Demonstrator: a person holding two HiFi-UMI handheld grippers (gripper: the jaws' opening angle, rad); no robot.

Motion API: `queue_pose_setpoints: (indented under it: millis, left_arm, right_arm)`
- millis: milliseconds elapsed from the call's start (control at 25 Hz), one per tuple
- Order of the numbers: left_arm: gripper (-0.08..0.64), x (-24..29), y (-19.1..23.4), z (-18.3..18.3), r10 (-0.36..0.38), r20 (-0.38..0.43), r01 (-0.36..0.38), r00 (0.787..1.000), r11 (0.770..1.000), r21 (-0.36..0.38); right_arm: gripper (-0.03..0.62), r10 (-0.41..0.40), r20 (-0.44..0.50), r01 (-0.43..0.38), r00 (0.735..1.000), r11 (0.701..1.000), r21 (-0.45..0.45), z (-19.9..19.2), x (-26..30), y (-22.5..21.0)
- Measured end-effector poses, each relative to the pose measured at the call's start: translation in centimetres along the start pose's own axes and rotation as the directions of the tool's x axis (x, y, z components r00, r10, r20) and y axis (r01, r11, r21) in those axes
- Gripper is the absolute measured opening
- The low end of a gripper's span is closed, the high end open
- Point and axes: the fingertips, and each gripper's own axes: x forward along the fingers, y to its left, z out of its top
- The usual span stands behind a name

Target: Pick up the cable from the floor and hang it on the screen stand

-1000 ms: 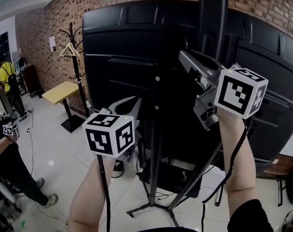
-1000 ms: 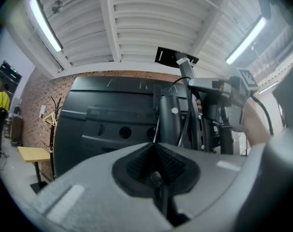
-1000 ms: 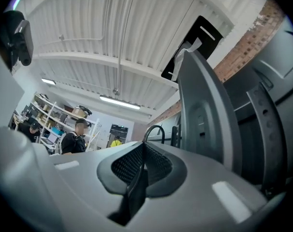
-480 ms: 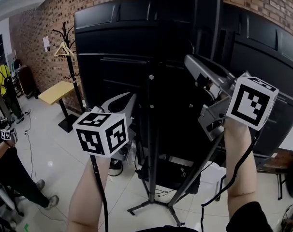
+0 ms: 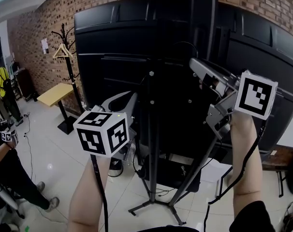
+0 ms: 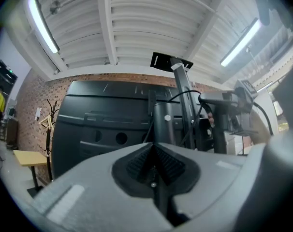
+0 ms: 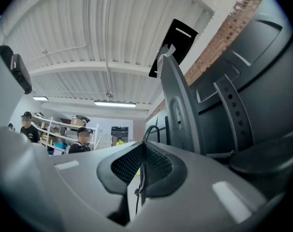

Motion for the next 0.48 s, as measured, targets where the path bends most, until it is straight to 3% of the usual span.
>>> queue_pose_setpoints:
  millis: [160, 480]
  left_arm:
    - [0.005, -0.3, -0.5, -0.4, -0.016, 0.004, 0.016, 1.000, 1.000, 0.000]
    - [0.005, -0.8, -0.8, -1.6, -0.011, 0.025, 0.011, 1.000, 1.000, -0.004]
  right_arm:
    - [0.015, -0.045, 0.027, 0.044, 0.999, 0.999, 0.025, -2.3, -1.5, 0.0]
    - [0.017, -0.058, 0.048, 0.058, 0.997, 0.998, 0.021, -4.9, -2.1, -0.2]
